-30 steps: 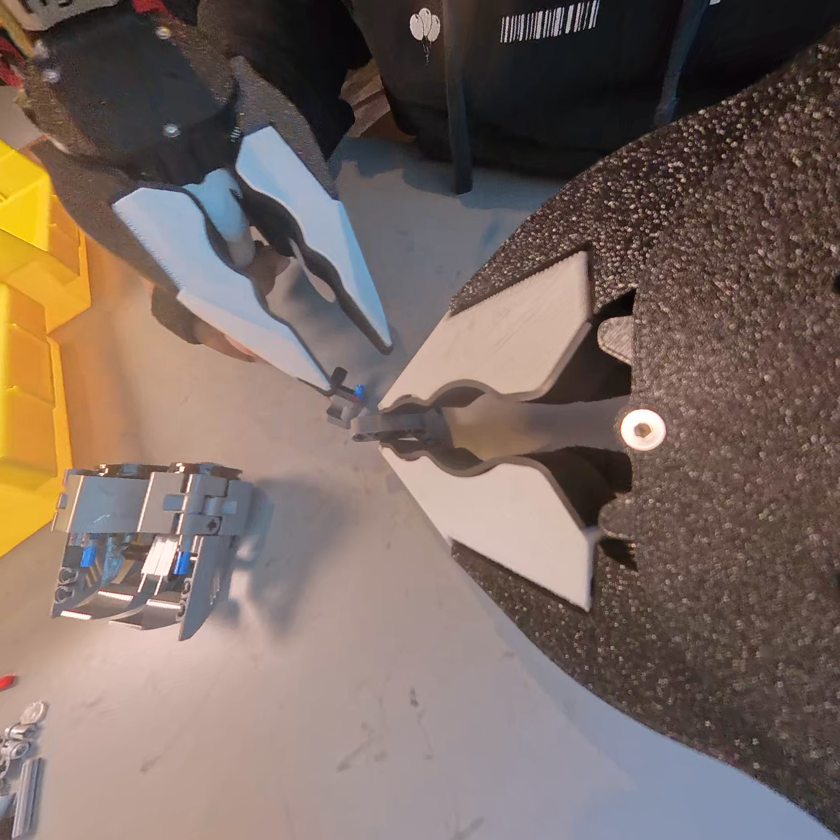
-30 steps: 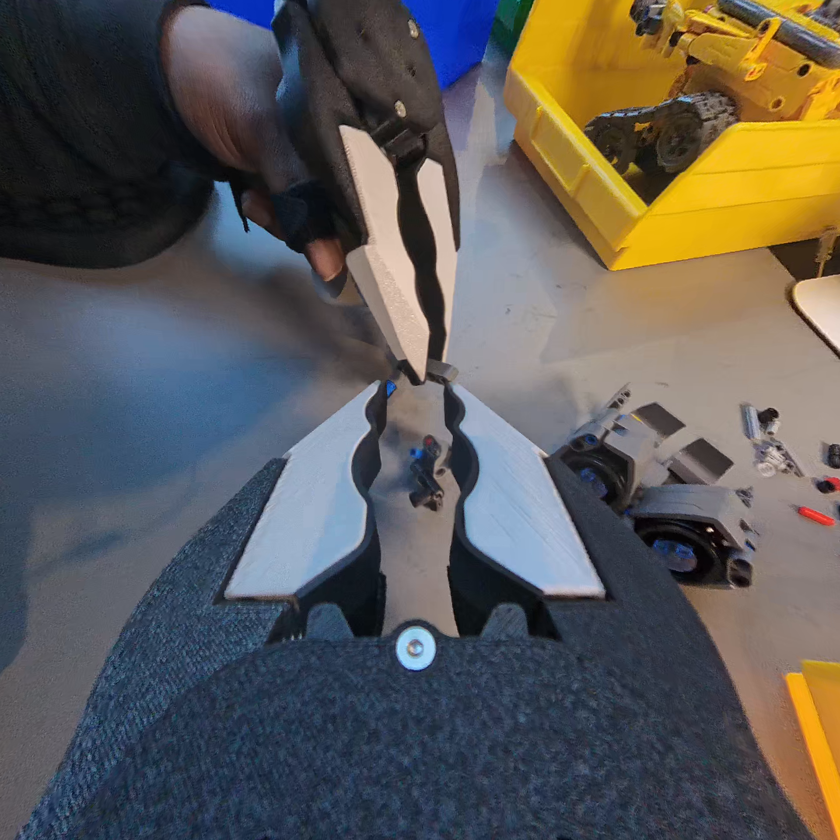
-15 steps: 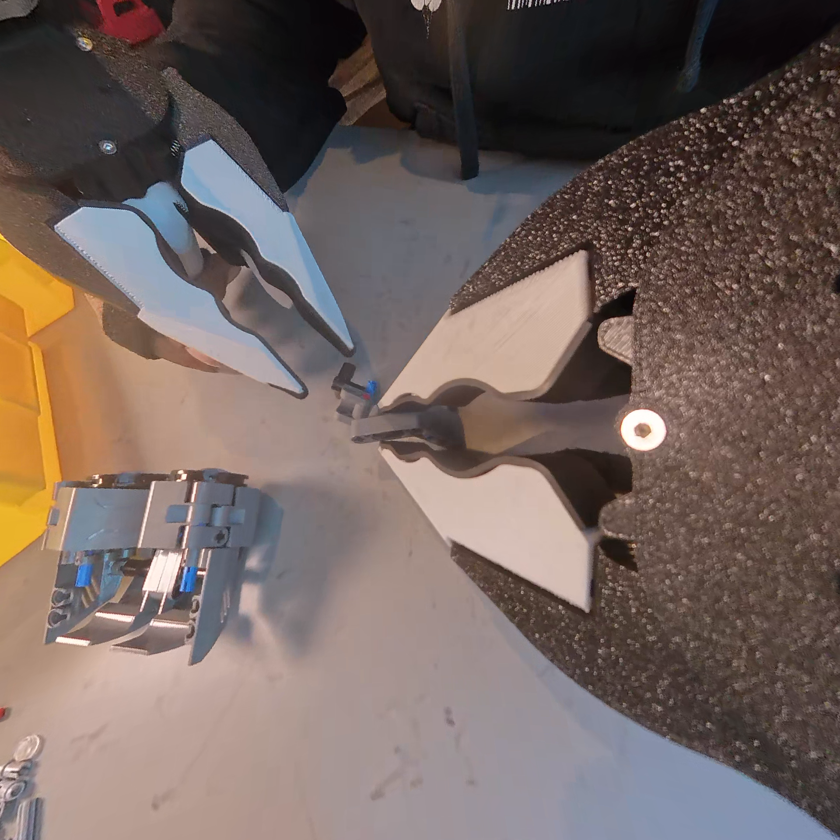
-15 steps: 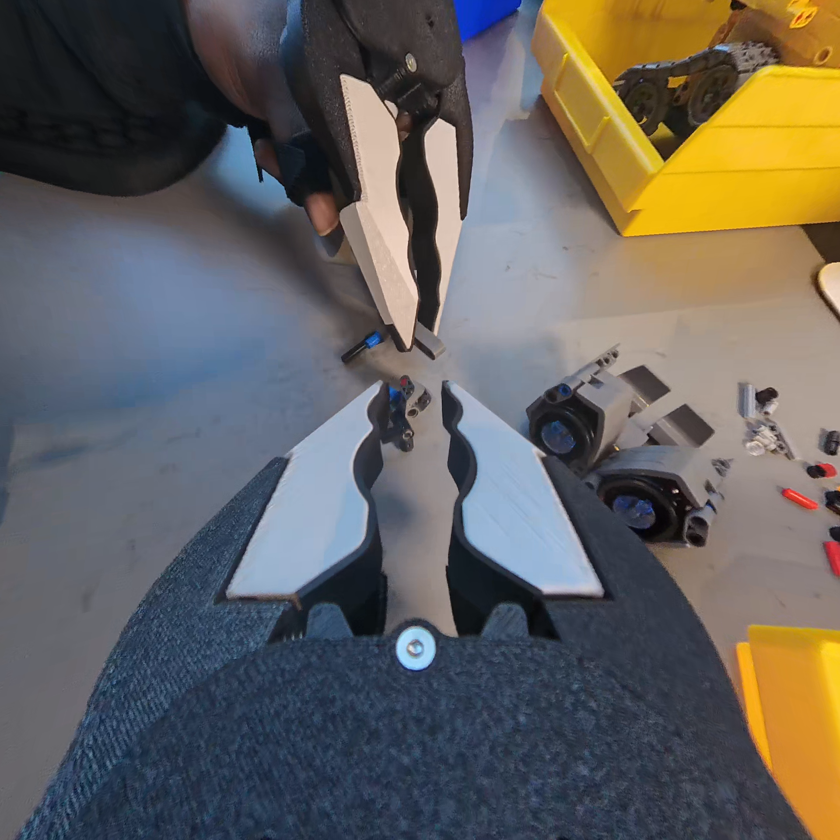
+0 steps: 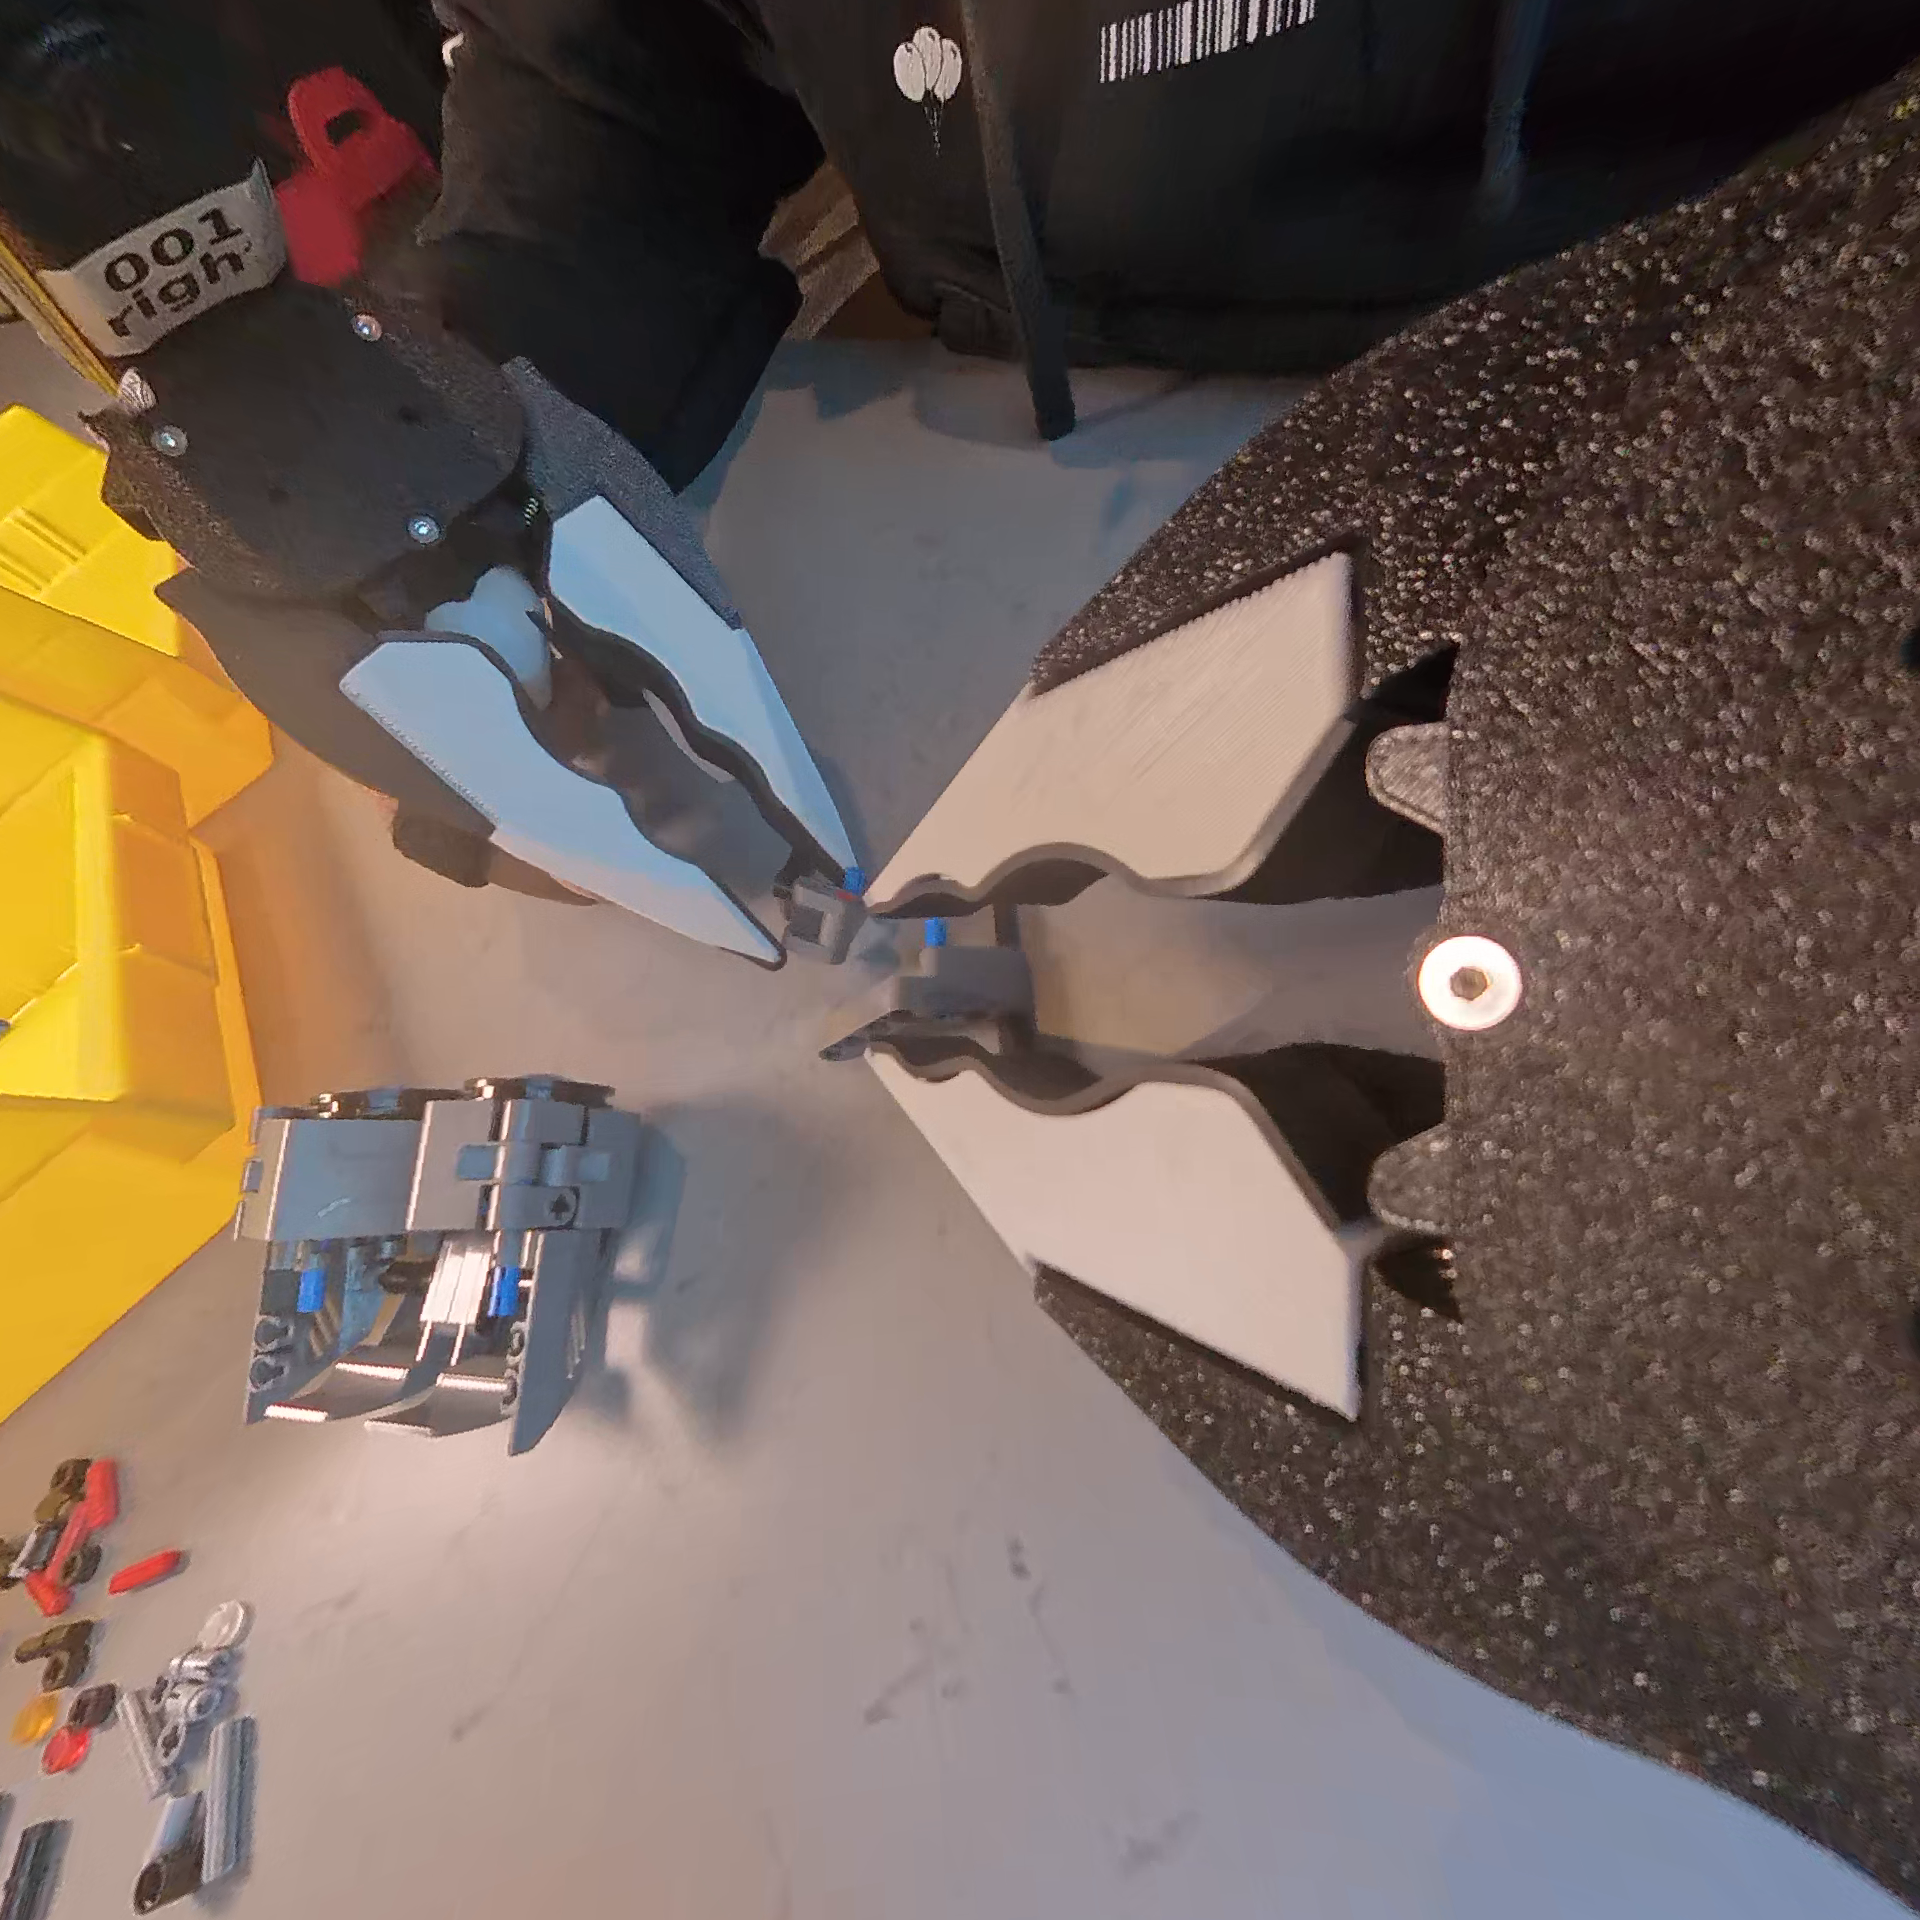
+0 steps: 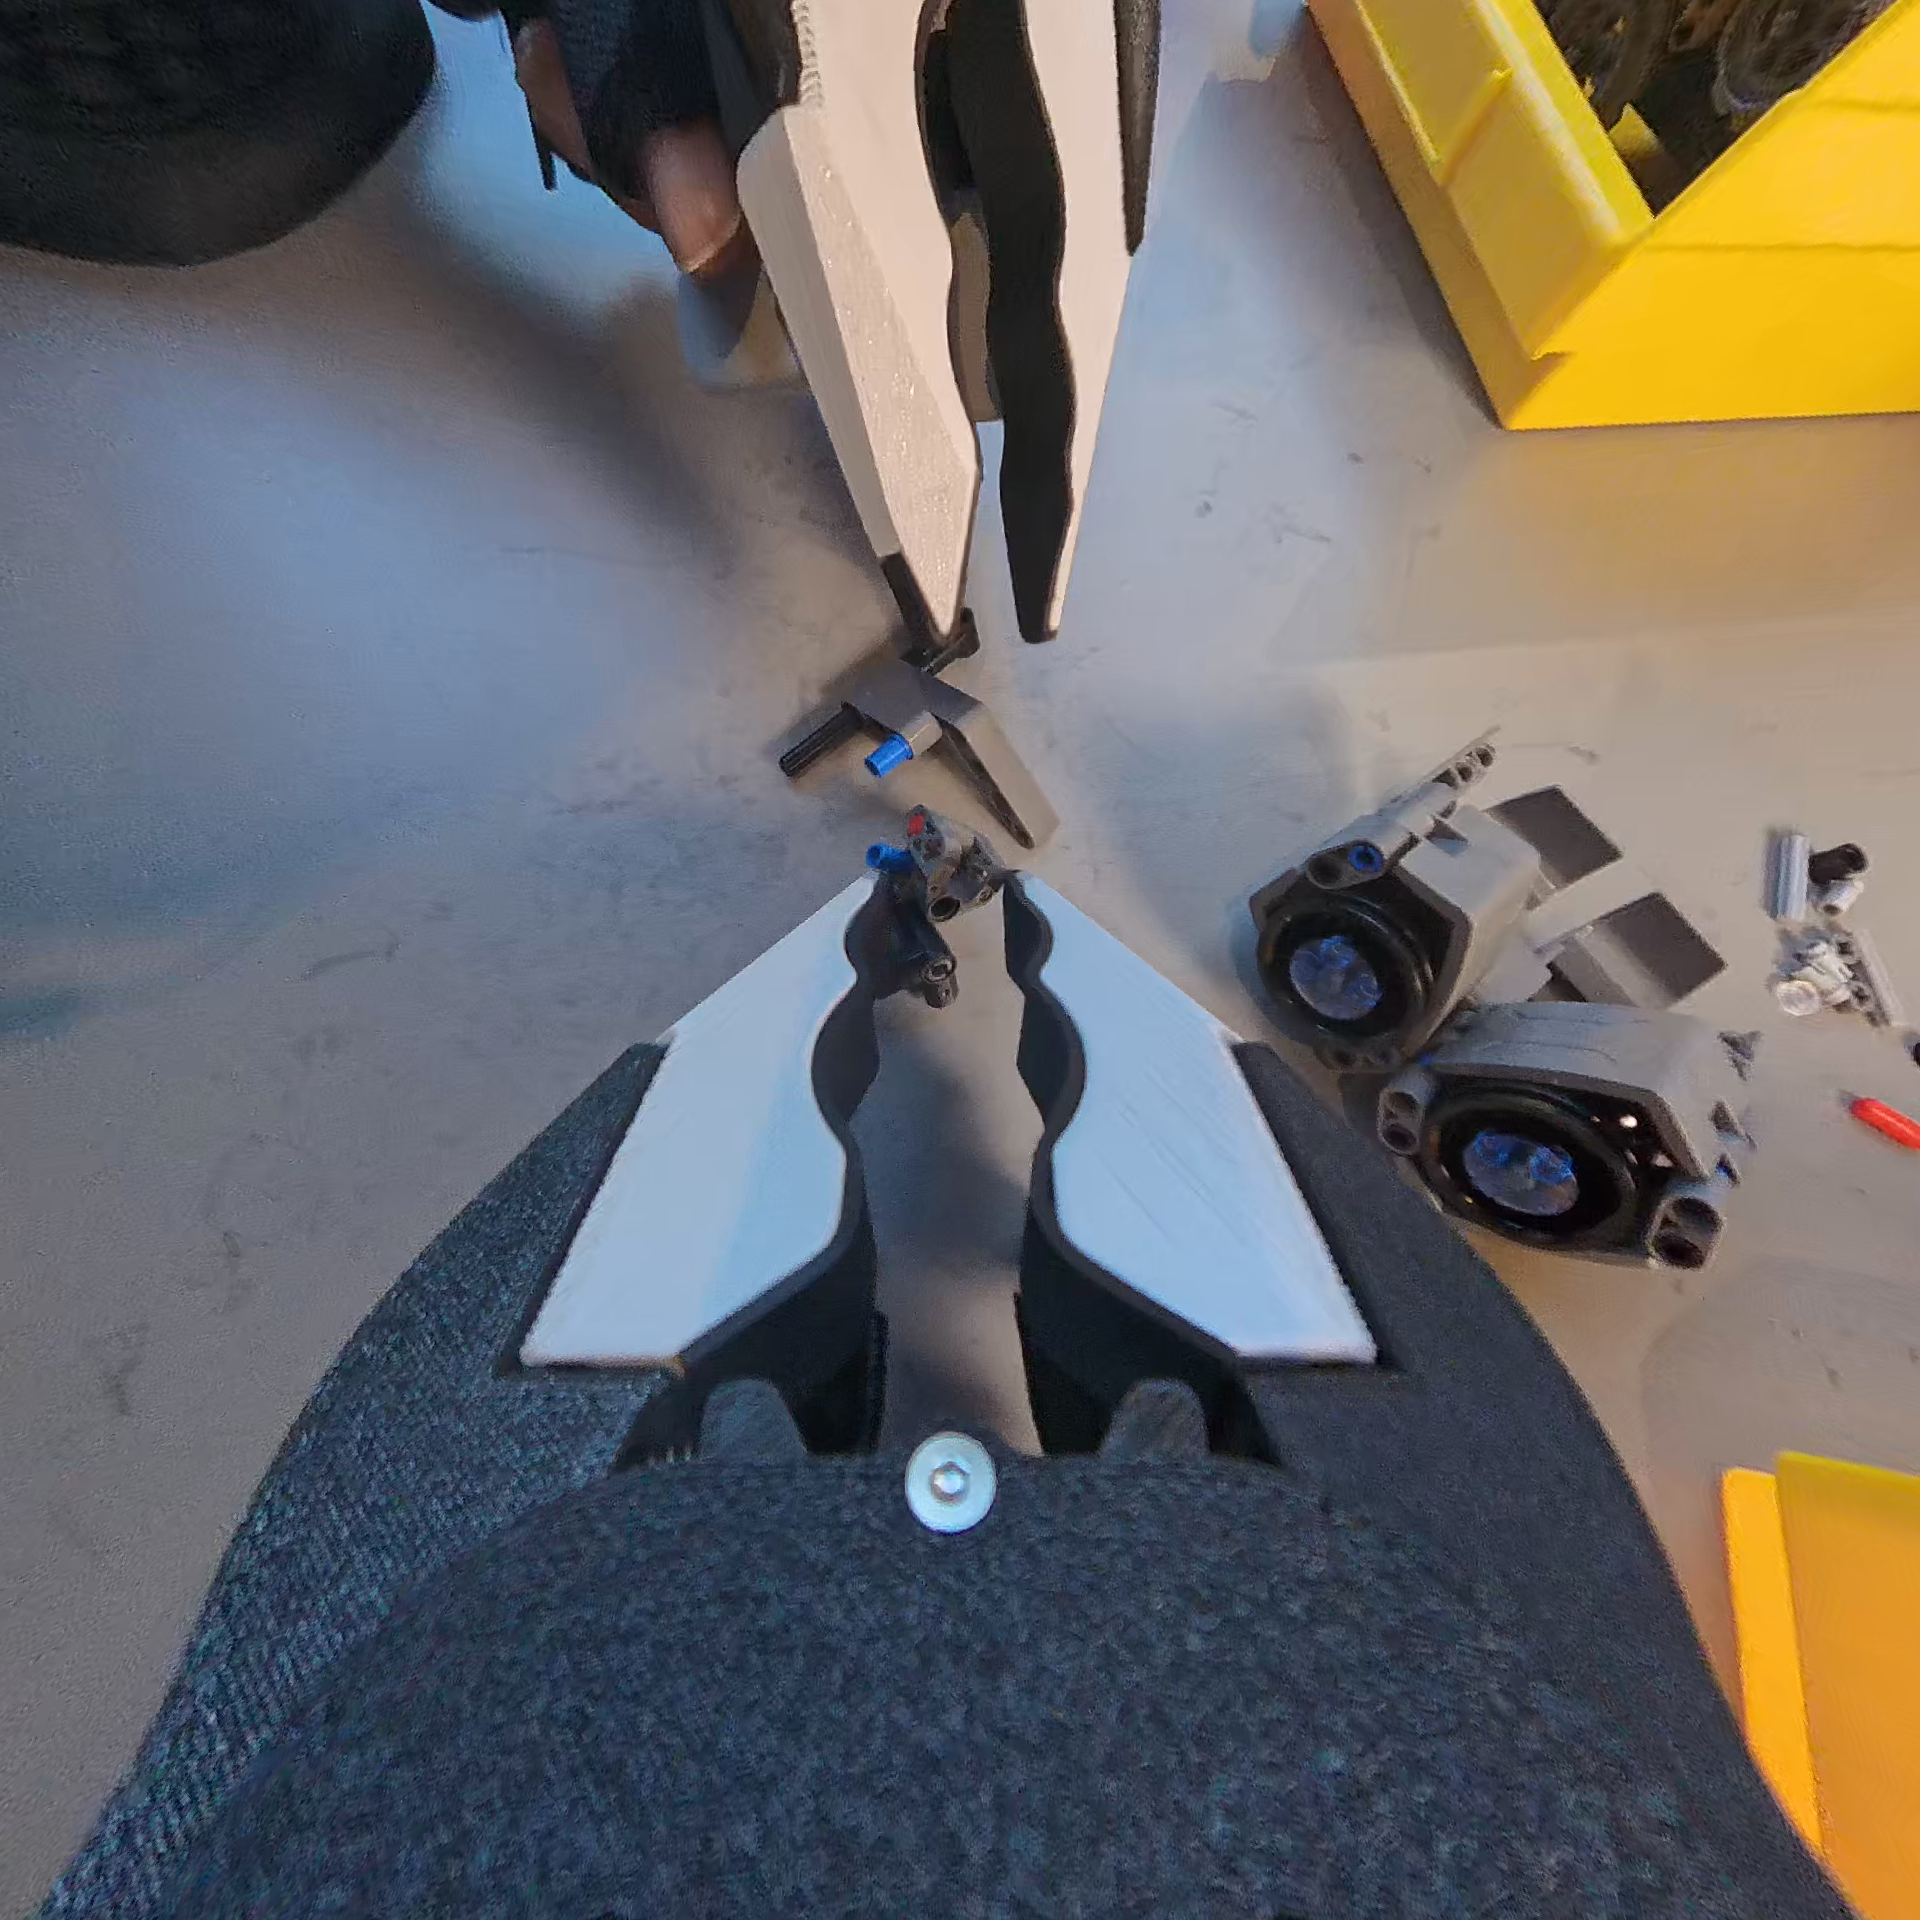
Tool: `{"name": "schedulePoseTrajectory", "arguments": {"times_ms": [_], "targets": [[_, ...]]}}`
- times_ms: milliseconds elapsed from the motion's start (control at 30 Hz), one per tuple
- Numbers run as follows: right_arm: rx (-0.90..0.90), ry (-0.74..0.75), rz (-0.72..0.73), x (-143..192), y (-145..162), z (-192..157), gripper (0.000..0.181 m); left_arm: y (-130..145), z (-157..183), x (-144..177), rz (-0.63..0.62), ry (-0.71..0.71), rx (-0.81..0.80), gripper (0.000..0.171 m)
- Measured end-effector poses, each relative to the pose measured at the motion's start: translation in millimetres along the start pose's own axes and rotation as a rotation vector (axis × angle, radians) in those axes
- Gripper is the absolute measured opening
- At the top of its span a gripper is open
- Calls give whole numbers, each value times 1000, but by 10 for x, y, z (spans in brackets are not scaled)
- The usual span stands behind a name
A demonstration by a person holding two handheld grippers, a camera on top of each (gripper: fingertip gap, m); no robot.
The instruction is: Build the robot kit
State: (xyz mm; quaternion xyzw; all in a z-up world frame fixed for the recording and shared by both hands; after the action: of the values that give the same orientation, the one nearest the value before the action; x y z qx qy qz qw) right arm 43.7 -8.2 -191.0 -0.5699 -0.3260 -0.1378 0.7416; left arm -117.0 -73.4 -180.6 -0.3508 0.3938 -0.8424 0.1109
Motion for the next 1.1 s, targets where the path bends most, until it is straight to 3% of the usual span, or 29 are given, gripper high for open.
{"name": "schedulePoseTrajectory", "arguments": {"times_ms": [300, 400, 533, 667, 867, 1100], "targets": [[176, 174, 267, 244, -186, -70, 19, -66, 135, 29, 180, 207, 28, 27], [259, 194, 364, 333, -255, -157, 19, -104, 228, 42, 231, 250, -40, 36], [316, 211, 431, 406, -324, -231, 19, -139, 392, 46, 262, 263, -170, 32], [321, 213, 422, 392, -316, -239, 19, -142, 410, 33, 263, 228, -180, 24], [354, 266, 298, 268, -237, -218, 20, -71, 249, -56, 189, 162, -9, 24], [474, 325, 173, 119, -220, -287, 34, -21, 159, -118, 146, 121, 111, 23]]}}
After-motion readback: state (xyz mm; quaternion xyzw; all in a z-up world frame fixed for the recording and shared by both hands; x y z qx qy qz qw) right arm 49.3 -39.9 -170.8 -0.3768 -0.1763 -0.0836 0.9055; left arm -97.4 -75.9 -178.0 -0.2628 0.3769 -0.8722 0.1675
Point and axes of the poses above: each gripper's, where its closed fingertips meet, x back along the fingers, y out of its underside, z = x × y across the jaws, the point moved 9 cm from there along x, back along the fingers
